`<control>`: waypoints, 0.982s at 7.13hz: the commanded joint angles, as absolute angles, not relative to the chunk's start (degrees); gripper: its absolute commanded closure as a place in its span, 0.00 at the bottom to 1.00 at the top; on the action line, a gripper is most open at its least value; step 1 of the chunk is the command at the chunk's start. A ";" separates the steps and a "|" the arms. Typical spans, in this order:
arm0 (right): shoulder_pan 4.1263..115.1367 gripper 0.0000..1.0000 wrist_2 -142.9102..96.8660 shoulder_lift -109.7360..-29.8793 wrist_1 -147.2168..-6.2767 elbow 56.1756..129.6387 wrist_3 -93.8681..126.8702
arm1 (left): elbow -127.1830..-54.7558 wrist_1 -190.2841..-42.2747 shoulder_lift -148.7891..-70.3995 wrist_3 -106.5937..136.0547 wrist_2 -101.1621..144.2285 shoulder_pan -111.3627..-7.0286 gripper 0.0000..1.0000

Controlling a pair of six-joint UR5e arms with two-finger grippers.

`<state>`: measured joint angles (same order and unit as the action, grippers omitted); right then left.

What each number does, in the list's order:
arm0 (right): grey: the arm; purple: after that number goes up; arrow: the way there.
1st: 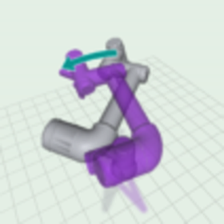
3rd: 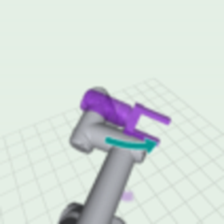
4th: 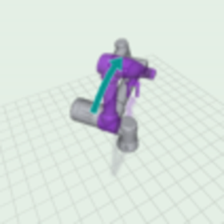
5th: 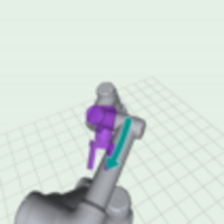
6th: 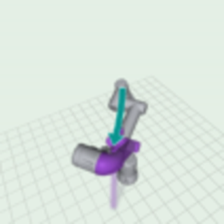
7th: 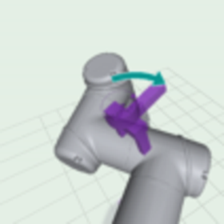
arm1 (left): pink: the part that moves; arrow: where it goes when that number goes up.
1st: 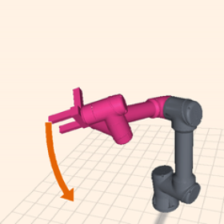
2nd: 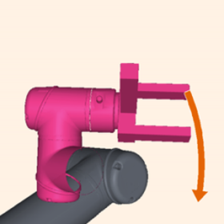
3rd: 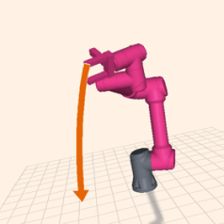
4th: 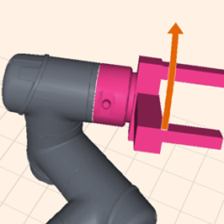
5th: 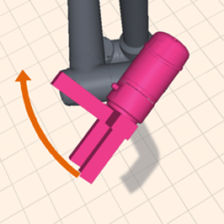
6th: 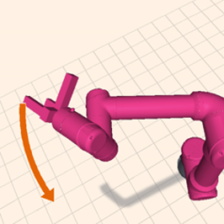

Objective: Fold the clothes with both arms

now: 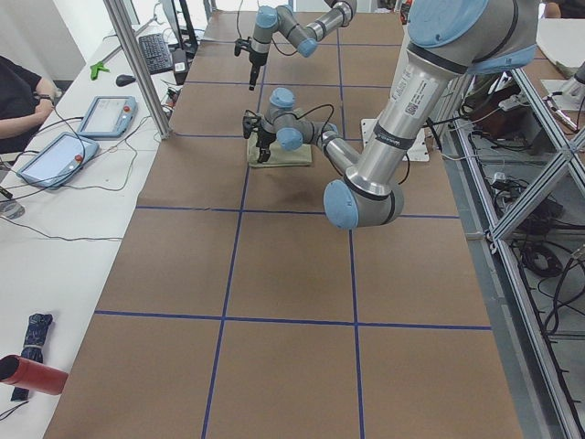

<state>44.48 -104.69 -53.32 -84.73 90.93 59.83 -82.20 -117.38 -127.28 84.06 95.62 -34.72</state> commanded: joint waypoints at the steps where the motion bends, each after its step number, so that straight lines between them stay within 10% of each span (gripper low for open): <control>1: 44.47 0.00 -104.59 -53.44 -84.73 90.97 59.85 | -82.00 -117.25 -126.92 84.11 94.06 -33.41 0.51; 7: 44.30 0.00 -104.50 -53.79 -84.73 90.97 60.38 | -84.54 -115.58 -125.51 79.99 94.48 -33.40 0.50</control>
